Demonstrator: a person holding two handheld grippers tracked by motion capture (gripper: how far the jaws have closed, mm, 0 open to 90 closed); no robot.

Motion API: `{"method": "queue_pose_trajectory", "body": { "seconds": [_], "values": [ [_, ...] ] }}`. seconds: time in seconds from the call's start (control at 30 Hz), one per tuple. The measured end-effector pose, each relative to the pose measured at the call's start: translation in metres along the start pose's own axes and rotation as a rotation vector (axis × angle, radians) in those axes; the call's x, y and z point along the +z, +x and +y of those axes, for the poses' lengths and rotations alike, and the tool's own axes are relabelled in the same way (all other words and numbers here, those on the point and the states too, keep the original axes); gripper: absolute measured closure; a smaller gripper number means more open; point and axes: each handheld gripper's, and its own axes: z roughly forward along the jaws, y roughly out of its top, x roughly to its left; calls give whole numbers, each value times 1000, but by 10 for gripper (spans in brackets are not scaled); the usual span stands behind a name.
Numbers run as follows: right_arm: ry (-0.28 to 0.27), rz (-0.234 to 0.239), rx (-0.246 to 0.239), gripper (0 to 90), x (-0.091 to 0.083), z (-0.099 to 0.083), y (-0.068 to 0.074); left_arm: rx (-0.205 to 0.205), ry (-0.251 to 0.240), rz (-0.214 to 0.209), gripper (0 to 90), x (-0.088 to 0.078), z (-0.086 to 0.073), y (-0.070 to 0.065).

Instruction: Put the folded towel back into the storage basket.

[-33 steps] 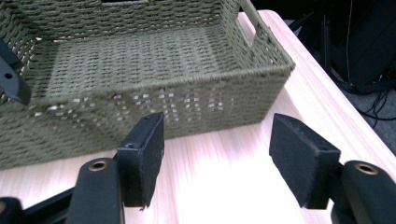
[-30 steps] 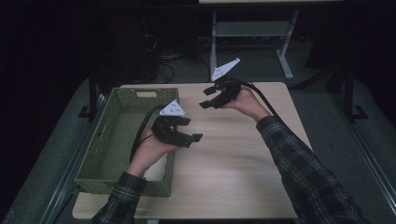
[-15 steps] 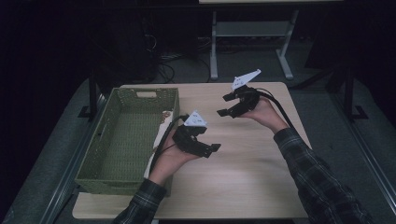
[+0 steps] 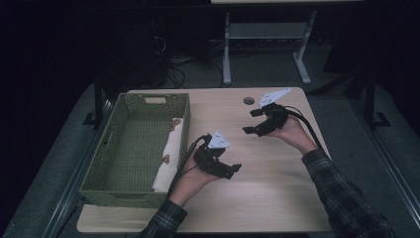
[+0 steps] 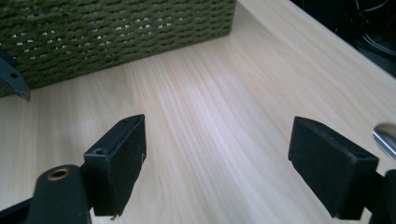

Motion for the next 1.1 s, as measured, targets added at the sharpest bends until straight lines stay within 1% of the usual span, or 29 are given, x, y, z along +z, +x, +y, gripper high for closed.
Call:
{"method": "queue_pose_trajectory", "body": {
  "seconds": [0.07, 0.2, 0.3, 0.37, 0.43, 0.47, 0.5, 0.53, 0.63, 0.7, 0.73, 0.77, 0.8, 0.83, 0.87, 0.9, 0.97, 1.0, 1.1],
  "values": [
    [-4, -4, 11, 184, -1, -7, 0, -3, -3, 3, 181, 4, -3, -2],
    [7, -13, 34, 174, -2, -21, 0, 2, -5, 8, 175, 12, -8, -6],
    [3, -23, 49, 167, -2, -31, -1, 11, 10, 13, 169, 21, -13, -9],
    [9, -32, 57, 157, -3, -38, -1, 8, 15, -1, 163, 27, -16, -10],
    [11, -43, 66, 155, -3, -45, 0, -8, 10, -17, 160, 34, -20, -12],
    [14, -44, 72, 154, -3, -50, 0, -8, 10, -17, 160, 34, -20, -12],
    [19, -49, 79, 154, -2, -54, 0, -7, 28, -19, 159, 40, -25, -11],
    [23, -51, 82, 154, -2, -57, 0, 2, 46, -18, 155, 44, -28, -11],
    [40, -59, 93, 154, -2, -65, 2, 17, 69, -10, 149, 50, -34, -11],
    [43, -74, 97, 153, -1, -71, 4, 26, 82, 1, 145, 53, -38, -11],
    [48, -74, 96, 148, -1, -74, 5, 23, 84, 1, 143, 54, -40, -10],
    [53, -74, 98, 147, 0, -78, 5, 8, 74, 2, 140, 56, -42, -10],
    [53, -68, 106, 147, 0, -81, 5, 5, 78, 9, 131, 57, -44, -9],
    [57, -64, 120, 147, 0, -84, 5, 9, 83, 16, 131, 58, -45, -9],
    [65, -66, 123, 147, 0, -87, 5, 21, 90, 27, 131, 59, -47, -9],
    [66, -82, 119, 147, 0, -90, 5, 26, 93, 32, 129, 59, -48, -9],
    [64, -91, 132, 147, 0, -96, 4, 26, 102, 30, 127, 61, -51, -9],
    [69, -93, 147, 147, 0, -99, 4, 28, 105, 31, 127, 62, -52, -9],
    [80, -119, 137, 146, 3, -107, 4, 39, 102, 37, 125, 66, -55, -9]
  ]
}}
